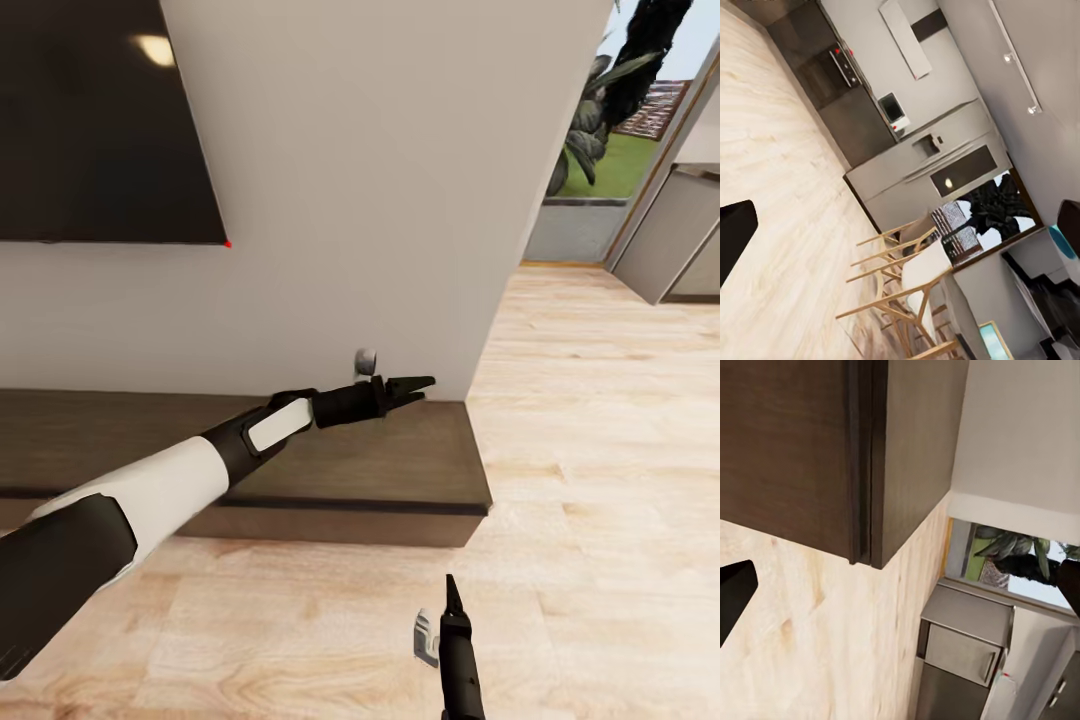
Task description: Place each of the two pumpkins and all three candles from the living room inside a cabinet in the living room (use any cabinet), then make sure every cabinet is closed, and position the cauldron so it is next to a table in the living room.
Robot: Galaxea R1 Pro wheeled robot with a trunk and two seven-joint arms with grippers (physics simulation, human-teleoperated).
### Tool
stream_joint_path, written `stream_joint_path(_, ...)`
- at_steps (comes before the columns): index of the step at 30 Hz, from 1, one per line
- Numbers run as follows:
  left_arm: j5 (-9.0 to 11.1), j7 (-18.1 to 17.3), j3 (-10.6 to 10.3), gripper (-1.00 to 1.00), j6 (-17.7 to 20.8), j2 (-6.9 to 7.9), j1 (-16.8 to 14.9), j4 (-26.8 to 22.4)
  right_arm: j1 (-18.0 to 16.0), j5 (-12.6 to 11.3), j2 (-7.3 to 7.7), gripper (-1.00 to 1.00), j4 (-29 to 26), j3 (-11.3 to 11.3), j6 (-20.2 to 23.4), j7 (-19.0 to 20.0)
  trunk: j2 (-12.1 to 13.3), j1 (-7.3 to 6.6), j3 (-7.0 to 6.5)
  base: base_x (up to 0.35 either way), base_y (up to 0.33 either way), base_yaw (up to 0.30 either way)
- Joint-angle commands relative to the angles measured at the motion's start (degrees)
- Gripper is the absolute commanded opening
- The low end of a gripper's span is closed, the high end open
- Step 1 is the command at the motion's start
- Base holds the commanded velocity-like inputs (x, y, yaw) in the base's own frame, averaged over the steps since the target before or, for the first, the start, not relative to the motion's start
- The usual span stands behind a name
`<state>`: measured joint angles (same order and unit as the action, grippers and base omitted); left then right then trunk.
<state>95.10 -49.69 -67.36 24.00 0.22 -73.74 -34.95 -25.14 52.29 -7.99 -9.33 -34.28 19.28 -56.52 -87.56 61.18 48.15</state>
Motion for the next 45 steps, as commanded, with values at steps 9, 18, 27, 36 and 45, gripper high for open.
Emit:
stream_joint_path(9,-12.9,0.3,-0.2,1.0,0.3,0.51,0.0,-16.1,0.0,0.0,-0.01,1.0,0.0,0.0,0.0,0.0,0.0,0.0,0.0,0.327,0.0,0.0)
stream_joint_path(18,-18.2,0.4,-0.1,1.0,0.3,1.05,0.1,-21.2,0.0,0.2,-0.01,1.0,0.3,0.0,0.0,0.3,0.0,0.0,0.0,0.169,0.0,0.0)
stream_joint_path(27,-18.2,0.7,0.1,1.0,-0.2,1.31,1.7,-20.7,-0.4,0.2,-0.29,1.0,0.2,-0.3,-1.1,1.1,0.0,0.0,0.0,0.006,0.0,0.0)
stream_joint_path(36,-18.2,0.7,2.0,1.0,-0.2,2.21,3.7,-20.4,-0.8,0.1,-0.09,1.0,0.2,-0.2,-3.6,-0.6,0.0,0.0,0.0,0.0,0.0,0.0)
stream_joint_path(45,-18.1,0.7,2.1,1.0,-0.2,2.41,4.2,-20.5,-0.8,0.2,0.12,1.0,0.3,-0.2,-6.5,-3.5,0.0,0.0,0.0,0.0,0.0,0.0)
